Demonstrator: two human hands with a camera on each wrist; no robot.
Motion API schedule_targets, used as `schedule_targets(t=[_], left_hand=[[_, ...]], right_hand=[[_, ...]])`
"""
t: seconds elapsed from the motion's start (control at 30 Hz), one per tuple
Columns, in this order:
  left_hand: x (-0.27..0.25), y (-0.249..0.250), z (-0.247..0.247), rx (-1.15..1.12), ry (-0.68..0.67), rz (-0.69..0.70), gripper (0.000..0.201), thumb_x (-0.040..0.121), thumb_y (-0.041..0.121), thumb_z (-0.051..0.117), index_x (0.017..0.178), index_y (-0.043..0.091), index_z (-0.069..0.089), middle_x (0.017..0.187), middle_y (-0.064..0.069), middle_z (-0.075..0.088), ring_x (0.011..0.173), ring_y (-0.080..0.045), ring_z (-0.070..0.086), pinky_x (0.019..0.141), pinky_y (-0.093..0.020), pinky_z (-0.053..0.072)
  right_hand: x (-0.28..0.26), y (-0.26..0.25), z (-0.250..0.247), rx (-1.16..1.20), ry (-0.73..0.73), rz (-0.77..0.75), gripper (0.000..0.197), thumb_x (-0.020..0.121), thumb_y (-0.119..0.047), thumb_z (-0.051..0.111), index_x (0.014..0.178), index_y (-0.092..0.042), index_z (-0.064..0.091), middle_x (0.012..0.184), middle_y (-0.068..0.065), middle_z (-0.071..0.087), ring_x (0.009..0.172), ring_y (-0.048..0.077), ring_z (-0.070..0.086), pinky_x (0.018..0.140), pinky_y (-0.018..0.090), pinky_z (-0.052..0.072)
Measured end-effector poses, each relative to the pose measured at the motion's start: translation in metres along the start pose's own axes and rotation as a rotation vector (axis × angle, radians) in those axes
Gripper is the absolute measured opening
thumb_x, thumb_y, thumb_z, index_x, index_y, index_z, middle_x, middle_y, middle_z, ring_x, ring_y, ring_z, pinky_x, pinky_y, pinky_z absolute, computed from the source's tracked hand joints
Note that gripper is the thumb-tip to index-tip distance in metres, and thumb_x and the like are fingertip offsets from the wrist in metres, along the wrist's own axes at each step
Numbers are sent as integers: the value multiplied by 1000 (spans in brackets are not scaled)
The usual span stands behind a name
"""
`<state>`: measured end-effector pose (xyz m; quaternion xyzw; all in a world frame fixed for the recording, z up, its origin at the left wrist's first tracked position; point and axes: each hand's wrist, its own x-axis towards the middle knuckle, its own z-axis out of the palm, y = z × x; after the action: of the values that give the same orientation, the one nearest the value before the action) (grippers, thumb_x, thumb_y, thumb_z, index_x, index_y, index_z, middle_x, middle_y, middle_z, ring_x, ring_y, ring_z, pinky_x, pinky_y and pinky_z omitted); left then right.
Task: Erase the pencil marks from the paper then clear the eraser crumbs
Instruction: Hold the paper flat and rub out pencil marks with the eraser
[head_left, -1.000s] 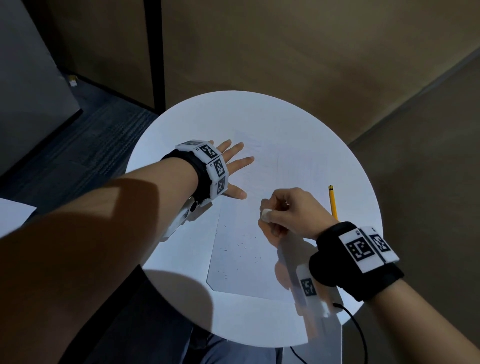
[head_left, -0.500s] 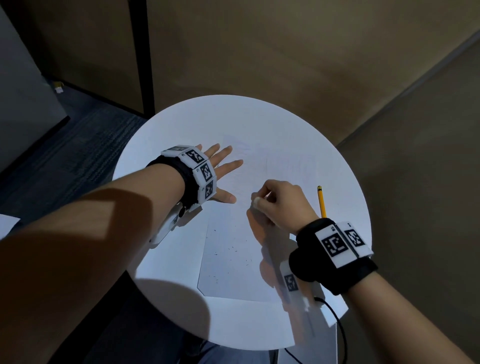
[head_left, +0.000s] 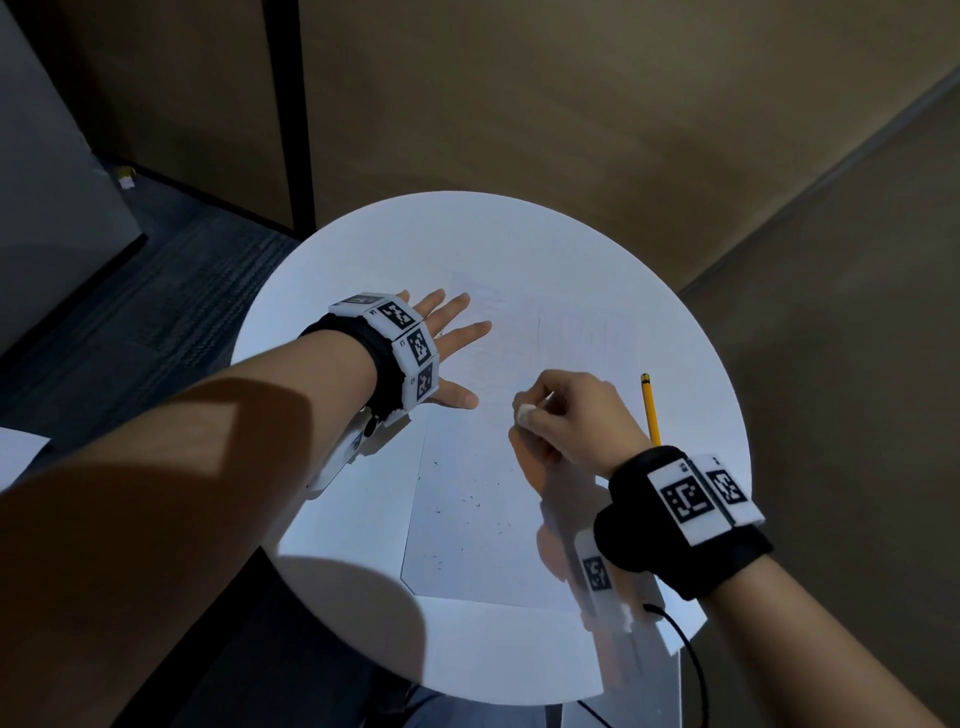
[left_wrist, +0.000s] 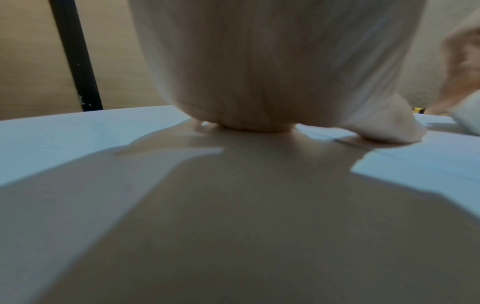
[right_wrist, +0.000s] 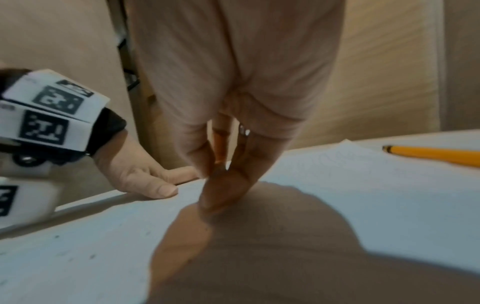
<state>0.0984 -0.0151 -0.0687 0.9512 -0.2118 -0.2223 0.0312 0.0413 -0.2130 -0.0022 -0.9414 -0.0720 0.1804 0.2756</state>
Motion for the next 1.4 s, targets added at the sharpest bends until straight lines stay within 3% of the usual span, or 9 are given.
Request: schedule_targets(t=[0.13, 0.3, 0.47, 0.63, 0.8, 0.93, 1.1, 1.23, 1.4], left_hand=[[0, 0, 1, -8, 5, -4, 102, 57, 87, 16, 144, 45, -17, 155, 7, -26, 144, -19, -19, 114, -48, -10], [-1, 1, -1, 0, 2, -6, 102, 58, 87, 16, 145, 44, -17, 155, 6, -26, 144, -20, -19, 114, -48, -10], [-1, 1, -1, -2, -8, -4, 104, 55, 88, 14, 144, 45, -17, 155, 6, -27, 144, -20, -20, 114, -48, -11], [-2, 2, -4, 18, -18, -7, 101, 60, 87, 17, 145, 43, -18, 154, 5, -27, 144, -21, -20, 114, -48, -10], [-4, 1, -4, 0, -19, -3, 97, 67, 86, 24, 145, 44, -16, 155, 6, -27, 144, -20, -20, 114, -47, -11], [-3, 2, -6, 3, -31, -7, 102, 59, 87, 17, 144, 44, -18, 154, 6, -28, 144, -20, -21, 114, -48, -11], [-4, 2, -6, 14, -29, -9, 94, 76, 81, 32, 145, 42, -17, 154, 6, -27, 144, -21, -20, 114, -48, -11], [-3, 1, -5, 7, -31, -8, 96, 73, 84, 31, 144, 44, -18, 154, 7, -27, 144, -21, -20, 114, -48, -11], [-4, 3, -8, 21, -43, -14, 95, 75, 82, 32, 145, 42, -18, 154, 6, -27, 144, -21, -20, 114, -49, -11]], right_hand=[[-5, -2, -7, 33, -185, 38, 21, 83, -9, 62, 65, -18, 59, 54, -1, 61, 43, 7, 55, 51, 14, 46], [0, -1, 1, 48, -3, 8, 11, 86, -14, 59, 75, -15, 63, 65, 1, 65, 62, 13, 60, 61, 21, 48], [-4, -4, -3, 16, -191, 28, 21, 85, -11, 61, 65, -19, 58, 53, -4, 60, 43, 3, 54, 54, 16, 46], [3, -3, 7, 80, 16, 22, 10, 85, -13, 59, 77, -13, 64, 62, 0, 62, 57, 12, 58, 63, 24, 49], [-6, -3, 7, 14, -88, -9, 21, 86, -15, 59, 67, -23, 57, 59, -11, 57, 52, 1, 54, 57, 16, 41], [2, -1, 10, 120, 55, 37, 9, 85, -14, 60, 76, -13, 63, 60, 0, 61, 56, 13, 57, 61, 23, 46], [-5, -4, 5, 61, -143, 29, 18, 83, -13, 63, 67, -19, 60, 61, -3, 63, 53, 6, 58, 61, 22, 47], [6, -6, 4, 185, -30, 52, 10, 82, -8, 60, 73, -9, 64, 55, 5, 64, 47, 16, 58, 55, 22, 45], [-6, -9, 11, 11, -111, -24, 20, 85, -14, 60, 67, -22, 56, 61, -10, 59, 49, -2, 55, 54, 12, 41]])
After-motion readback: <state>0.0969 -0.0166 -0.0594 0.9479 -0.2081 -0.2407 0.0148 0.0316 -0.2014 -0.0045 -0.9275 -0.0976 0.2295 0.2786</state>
